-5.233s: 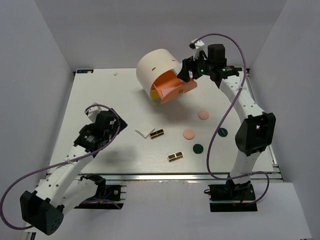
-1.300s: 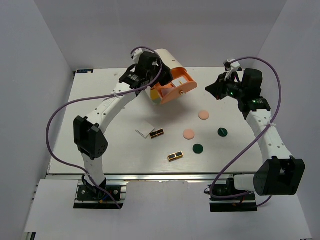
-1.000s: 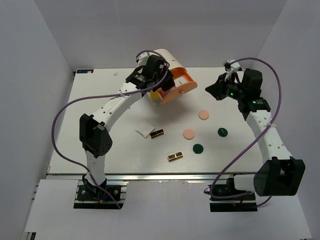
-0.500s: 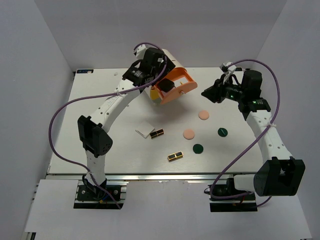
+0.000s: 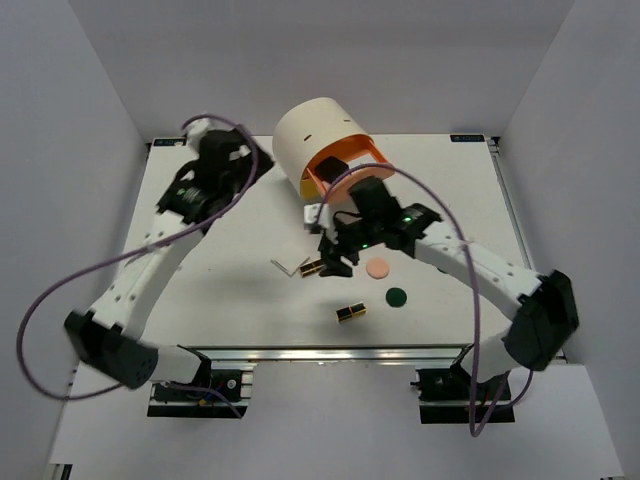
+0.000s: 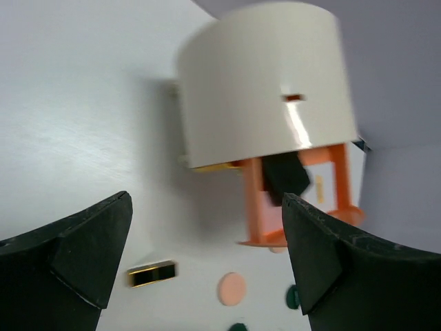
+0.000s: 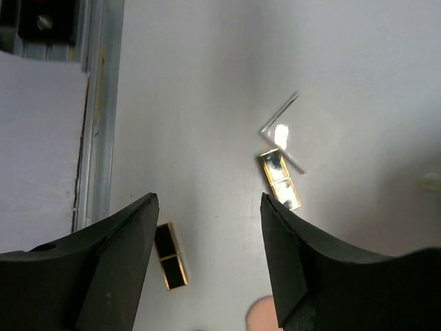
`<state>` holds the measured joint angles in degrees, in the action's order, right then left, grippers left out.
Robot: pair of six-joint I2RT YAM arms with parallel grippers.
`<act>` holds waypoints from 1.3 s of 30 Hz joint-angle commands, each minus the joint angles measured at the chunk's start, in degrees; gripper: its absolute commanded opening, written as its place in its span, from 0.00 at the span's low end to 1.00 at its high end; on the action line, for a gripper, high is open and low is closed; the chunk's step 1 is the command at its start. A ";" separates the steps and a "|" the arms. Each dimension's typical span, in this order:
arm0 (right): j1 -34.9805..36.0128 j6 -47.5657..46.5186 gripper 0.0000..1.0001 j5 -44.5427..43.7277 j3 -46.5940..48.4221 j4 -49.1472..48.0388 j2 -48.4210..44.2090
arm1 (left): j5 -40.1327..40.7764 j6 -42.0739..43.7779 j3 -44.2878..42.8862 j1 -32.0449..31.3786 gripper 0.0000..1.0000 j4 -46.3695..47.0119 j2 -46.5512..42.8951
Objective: Organize the makeup
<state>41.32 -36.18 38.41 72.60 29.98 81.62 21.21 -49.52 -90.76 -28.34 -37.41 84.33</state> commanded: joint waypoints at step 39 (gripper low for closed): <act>12.56 32.85 0.89 -43.78 29.97 -3.96 45.81 | 9.90 -10.43 32.40 6.89 0.98 -19.46 -40.74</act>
<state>54.24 -2.17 -7.27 101.58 26.83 126.85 30.26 -59.42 -58.70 -21.39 -56.82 43.46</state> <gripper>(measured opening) 0.894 0.984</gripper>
